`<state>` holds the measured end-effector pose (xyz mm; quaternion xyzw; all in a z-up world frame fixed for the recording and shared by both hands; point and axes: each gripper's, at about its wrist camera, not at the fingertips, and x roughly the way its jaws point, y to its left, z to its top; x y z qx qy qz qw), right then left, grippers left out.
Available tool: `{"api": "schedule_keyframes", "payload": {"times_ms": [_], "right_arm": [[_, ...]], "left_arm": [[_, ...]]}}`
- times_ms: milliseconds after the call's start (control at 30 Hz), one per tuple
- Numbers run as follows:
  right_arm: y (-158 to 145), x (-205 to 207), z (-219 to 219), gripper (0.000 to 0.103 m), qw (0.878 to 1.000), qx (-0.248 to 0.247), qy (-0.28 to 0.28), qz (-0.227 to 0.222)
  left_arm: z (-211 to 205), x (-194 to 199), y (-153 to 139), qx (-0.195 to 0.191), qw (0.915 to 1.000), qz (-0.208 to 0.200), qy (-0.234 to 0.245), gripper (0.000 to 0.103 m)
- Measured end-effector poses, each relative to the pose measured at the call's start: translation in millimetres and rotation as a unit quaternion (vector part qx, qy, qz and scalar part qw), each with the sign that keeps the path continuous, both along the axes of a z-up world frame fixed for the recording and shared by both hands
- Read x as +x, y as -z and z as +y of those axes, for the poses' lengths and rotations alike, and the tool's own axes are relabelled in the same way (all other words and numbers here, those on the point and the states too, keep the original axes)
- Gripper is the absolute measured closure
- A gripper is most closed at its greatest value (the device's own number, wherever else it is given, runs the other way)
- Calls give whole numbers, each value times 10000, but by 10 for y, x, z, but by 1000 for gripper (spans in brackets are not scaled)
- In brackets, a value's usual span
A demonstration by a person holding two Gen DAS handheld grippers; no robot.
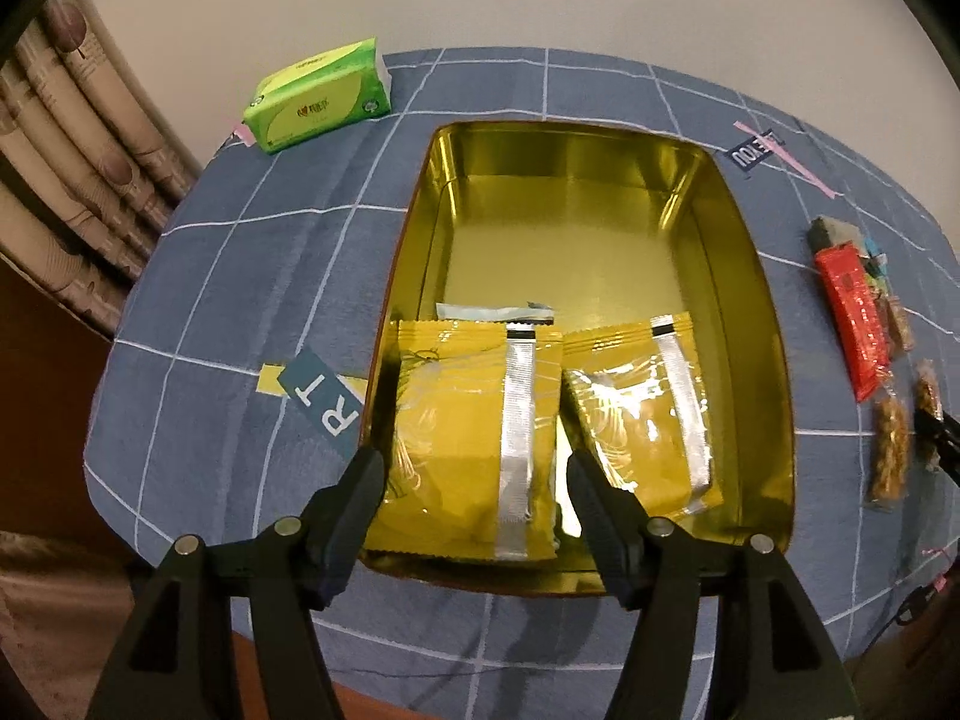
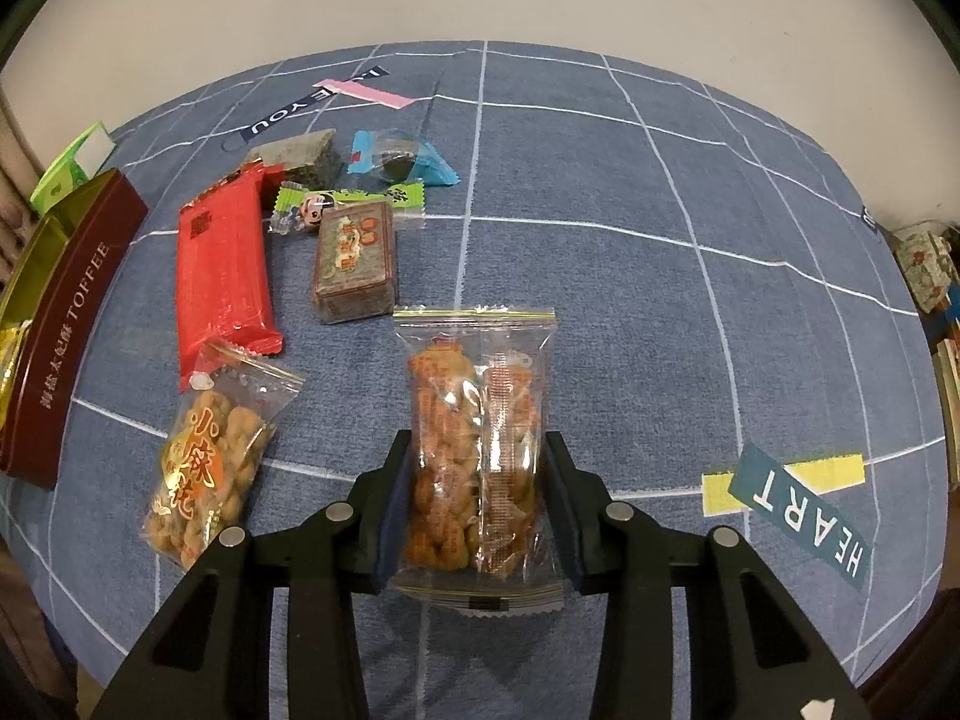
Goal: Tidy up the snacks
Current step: 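Place the yellow foil bag with the left tool into the gold tin and release, then lower the clear fried-snack bag with the right tool into the gold tin and release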
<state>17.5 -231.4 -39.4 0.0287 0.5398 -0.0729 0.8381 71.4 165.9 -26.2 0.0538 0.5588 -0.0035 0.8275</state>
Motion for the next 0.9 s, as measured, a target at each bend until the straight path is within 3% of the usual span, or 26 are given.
{"api": "schedule_keyframes", "payload": {"times_ms": [167, 367, 600, 900], "right_arm": [[-83, 12, -19, 66, 9999, -16, 133, -50], [-443, 42, 144, 66, 9992, 29, 91, -386], [-694, 198, 953, 66, 9939, 538, -833, -490], [-724, 362, 1978, 66, 9801, 947, -1711, -350]], "left_arm": [[18, -61, -55, -108, 9999, -125, 9, 38], [95, -160, -247, -462, 9975, -519, -113, 38], [302, -230, -441, -503, 9923, -982, -561, 38], [736, -369, -296, -222, 9858, -794, -1462, 38]]}}
